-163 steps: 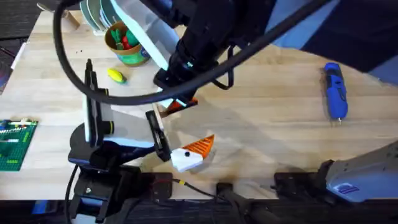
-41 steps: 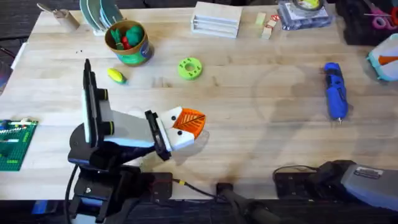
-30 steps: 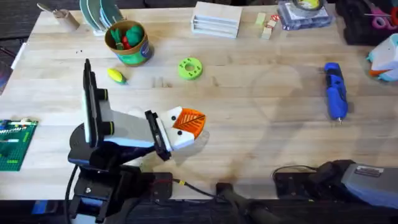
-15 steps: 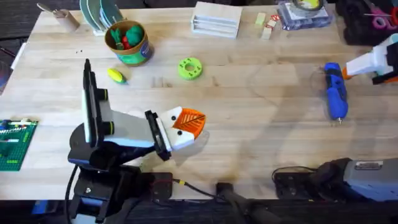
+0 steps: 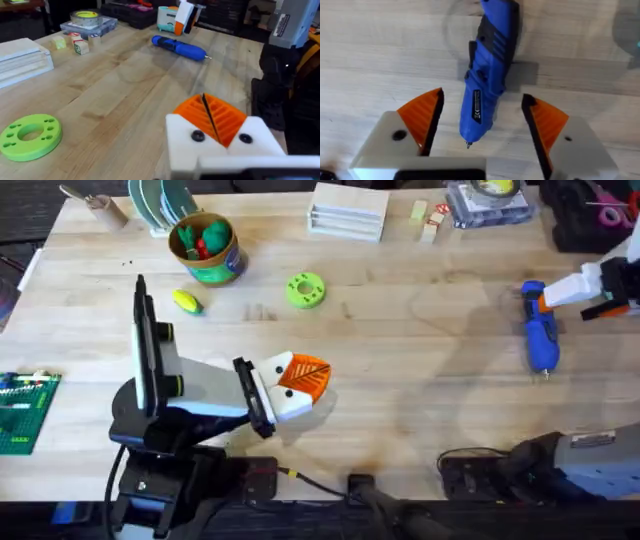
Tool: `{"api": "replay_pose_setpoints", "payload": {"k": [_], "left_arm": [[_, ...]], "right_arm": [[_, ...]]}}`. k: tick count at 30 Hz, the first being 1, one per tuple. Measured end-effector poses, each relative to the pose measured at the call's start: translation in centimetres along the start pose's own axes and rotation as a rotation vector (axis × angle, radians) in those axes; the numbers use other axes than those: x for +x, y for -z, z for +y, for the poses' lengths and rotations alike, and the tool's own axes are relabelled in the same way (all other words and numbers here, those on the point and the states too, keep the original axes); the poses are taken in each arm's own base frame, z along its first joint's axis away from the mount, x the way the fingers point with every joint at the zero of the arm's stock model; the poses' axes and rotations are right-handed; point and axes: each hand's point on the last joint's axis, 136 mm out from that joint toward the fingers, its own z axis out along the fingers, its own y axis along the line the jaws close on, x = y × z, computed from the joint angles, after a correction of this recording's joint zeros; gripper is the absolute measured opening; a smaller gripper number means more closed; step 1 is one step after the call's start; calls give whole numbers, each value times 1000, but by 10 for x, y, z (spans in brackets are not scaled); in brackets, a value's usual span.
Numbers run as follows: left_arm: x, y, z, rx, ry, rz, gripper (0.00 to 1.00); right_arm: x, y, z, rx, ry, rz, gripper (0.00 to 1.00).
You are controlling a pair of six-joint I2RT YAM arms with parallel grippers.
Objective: Pick up the gripper from the table and insert it into the empty holder that is missing its gripper. Then pick up a screw, insert it into the mounting hole, and use the screwdriver to tighten it. Finally, clean up the table by picking up the vegetable and placing it into the bucket.
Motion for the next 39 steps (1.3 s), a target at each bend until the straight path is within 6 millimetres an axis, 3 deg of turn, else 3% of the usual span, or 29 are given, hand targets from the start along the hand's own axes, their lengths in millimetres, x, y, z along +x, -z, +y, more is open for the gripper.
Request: {"api": "replay_pose_setpoints", "payload": {"k": [16, 27, 33, 39], "left_arm": [[0, 0, 0, 0, 0, 0, 4], [0, 0, 0, 0, 0, 0, 4], [0, 0, 0, 0, 0, 0, 4], [0, 0, 0, 0, 0, 0, 4]], "right_arm": [[-19, -8, -4, 30, 67, -45, 992], [-56, -22, -4, 77, 152, -126, 992], [-54, -27, -2, 64, 149, -108, 992], [-45, -47, -3, 27, 130, -50, 992]]}}
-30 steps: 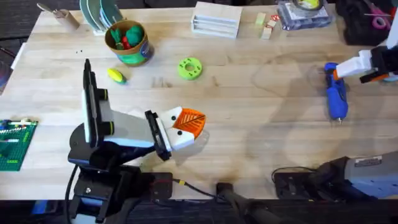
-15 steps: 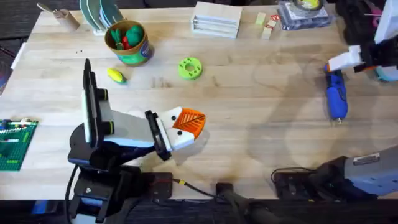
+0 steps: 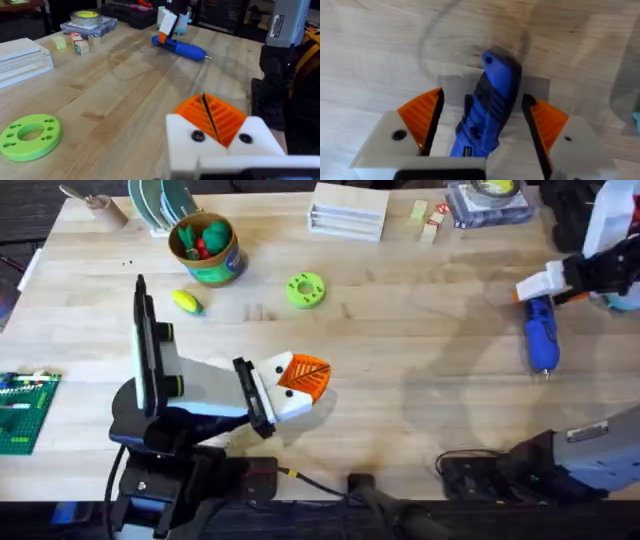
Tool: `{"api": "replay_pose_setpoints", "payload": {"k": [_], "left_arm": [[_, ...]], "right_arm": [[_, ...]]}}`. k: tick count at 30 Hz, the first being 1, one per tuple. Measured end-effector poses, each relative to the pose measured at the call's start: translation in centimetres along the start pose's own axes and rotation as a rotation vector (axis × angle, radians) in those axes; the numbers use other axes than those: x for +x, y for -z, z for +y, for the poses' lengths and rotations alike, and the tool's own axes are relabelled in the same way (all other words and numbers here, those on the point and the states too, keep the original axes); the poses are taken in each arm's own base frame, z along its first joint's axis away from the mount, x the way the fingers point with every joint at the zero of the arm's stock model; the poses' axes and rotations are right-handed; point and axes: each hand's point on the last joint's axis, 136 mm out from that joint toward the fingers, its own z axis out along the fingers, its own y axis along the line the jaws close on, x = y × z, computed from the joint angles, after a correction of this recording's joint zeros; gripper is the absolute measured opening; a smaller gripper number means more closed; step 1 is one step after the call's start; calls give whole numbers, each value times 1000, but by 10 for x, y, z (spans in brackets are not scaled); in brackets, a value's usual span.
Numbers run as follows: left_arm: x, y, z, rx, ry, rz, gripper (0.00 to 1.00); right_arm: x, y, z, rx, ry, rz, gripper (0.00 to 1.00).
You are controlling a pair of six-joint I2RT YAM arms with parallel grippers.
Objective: Pick up the gripper from the table and insert it into the empty holder that is missing its gripper. Then pick up a screw, insert it into the mounting hole, and use the screwdriver to tighten it. Finally, clean up the table by picking up the vegetable and placing it into the bucket.
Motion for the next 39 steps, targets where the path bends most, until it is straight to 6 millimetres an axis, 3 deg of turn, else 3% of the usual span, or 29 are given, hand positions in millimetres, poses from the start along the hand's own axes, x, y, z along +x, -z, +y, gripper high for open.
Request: {"api": "replay_pose_setpoints", "payload": {"k": [14, 22, 26, 31, 39], "left_arm": [[0, 0, 0, 0, 0, 0, 4], [0, 0, 0, 0, 0, 0, 4], [0, 0, 0, 0, 0, 0, 4], [0, 0, 0, 0, 0, 0, 4], [0, 0, 0, 0, 0, 0, 4]], "right_arm": [[9, -21, 0, -34, -19, 54, 992], [9, -21, -1, -32, -18, 55, 978], [8, -21, -3, -24, -17, 53, 869], [9, -22, -4, -17, -18, 55, 594], [9, -22, -5, -17, -21, 54, 325]]}}
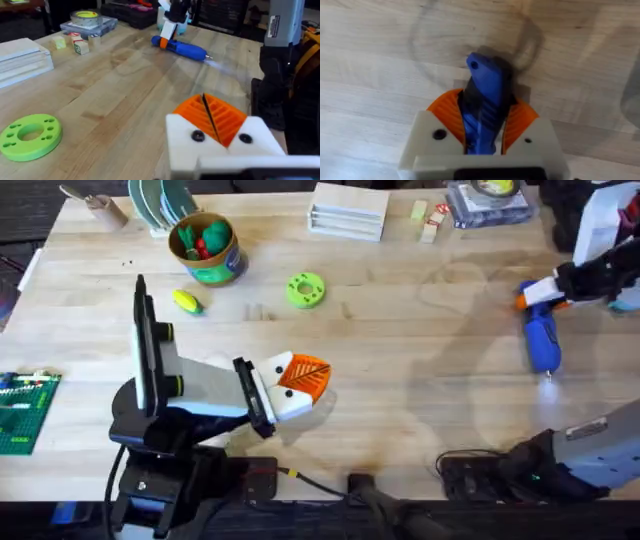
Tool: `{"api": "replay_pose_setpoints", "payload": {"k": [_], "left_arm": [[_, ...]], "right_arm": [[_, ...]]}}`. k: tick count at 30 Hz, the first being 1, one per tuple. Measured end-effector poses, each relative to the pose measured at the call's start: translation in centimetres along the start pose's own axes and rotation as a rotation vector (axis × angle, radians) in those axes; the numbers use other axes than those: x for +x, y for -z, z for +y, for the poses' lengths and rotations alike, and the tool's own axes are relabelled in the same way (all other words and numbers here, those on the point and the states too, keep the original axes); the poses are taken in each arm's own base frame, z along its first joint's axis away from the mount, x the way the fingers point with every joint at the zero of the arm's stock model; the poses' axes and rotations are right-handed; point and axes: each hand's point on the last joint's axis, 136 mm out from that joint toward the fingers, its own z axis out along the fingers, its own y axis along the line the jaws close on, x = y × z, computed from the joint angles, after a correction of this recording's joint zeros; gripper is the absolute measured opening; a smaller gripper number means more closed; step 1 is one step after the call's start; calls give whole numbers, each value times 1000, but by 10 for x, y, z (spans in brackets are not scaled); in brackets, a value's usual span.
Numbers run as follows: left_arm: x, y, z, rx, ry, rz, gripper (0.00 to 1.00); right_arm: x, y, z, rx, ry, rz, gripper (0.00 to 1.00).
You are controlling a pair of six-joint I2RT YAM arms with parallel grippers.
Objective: Pick up the gripper from the table and insert it into the empty holder that is missing its gripper. Then pick up a screw, insert it into the mounting hole, and use the screwdriver to tighten it. Finally, clean up the table by picking up the vegetable and placing it into the bucket.
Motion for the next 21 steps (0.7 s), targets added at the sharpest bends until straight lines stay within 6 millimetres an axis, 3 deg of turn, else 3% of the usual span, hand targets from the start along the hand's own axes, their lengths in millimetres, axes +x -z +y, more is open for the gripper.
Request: {"api": "replay_pose_setpoints", "payload": {"k": [21], "left_arm": [[0, 0, 0, 0, 0, 0, 4]], "right_arm": [[0, 0, 1, -3, -1, 1, 261]]}}
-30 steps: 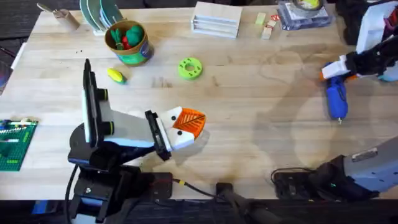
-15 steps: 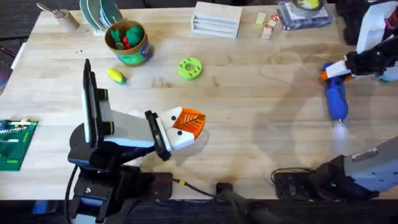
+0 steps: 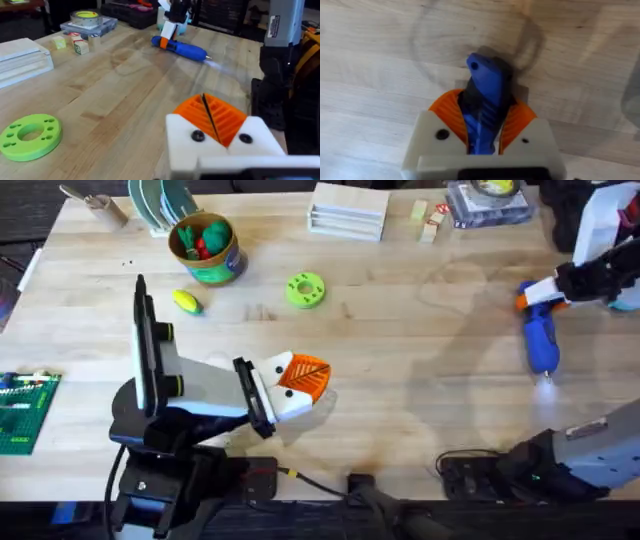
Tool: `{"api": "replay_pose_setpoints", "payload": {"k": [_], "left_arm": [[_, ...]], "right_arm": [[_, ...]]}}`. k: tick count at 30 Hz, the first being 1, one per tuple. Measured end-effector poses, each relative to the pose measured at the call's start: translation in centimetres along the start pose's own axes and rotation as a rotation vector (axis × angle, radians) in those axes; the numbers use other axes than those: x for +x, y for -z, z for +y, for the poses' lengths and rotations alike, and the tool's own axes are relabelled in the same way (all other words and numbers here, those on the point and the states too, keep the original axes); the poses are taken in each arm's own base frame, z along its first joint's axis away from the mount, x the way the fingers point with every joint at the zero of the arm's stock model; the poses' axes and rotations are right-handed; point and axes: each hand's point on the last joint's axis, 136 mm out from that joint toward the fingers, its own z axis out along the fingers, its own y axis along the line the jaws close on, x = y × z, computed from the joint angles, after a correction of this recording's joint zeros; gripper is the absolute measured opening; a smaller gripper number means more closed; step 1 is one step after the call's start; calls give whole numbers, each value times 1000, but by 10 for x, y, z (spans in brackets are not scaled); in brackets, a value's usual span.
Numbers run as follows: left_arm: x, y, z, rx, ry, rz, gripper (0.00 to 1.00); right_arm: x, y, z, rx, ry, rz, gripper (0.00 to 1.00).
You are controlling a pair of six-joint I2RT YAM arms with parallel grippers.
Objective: Pick up the gripper from the table and insert it into the empty holder that is missing its gripper. Then pick up a screw, insert it into the mounting hole, and use the screwdriver to tighten it. Finally, clean up the table by picking up the vegetable and placing it into the bucket.
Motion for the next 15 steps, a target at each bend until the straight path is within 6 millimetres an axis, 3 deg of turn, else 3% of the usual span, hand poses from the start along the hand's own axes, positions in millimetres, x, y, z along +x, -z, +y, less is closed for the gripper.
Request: {"api": "replay_pose_setpoints", "payload": {"k": [15], "left_arm": [[0, 0, 0, 0, 0, 0, 4]], "right_arm": [[0, 1, 0, 1, -1, -2, 231]]}}
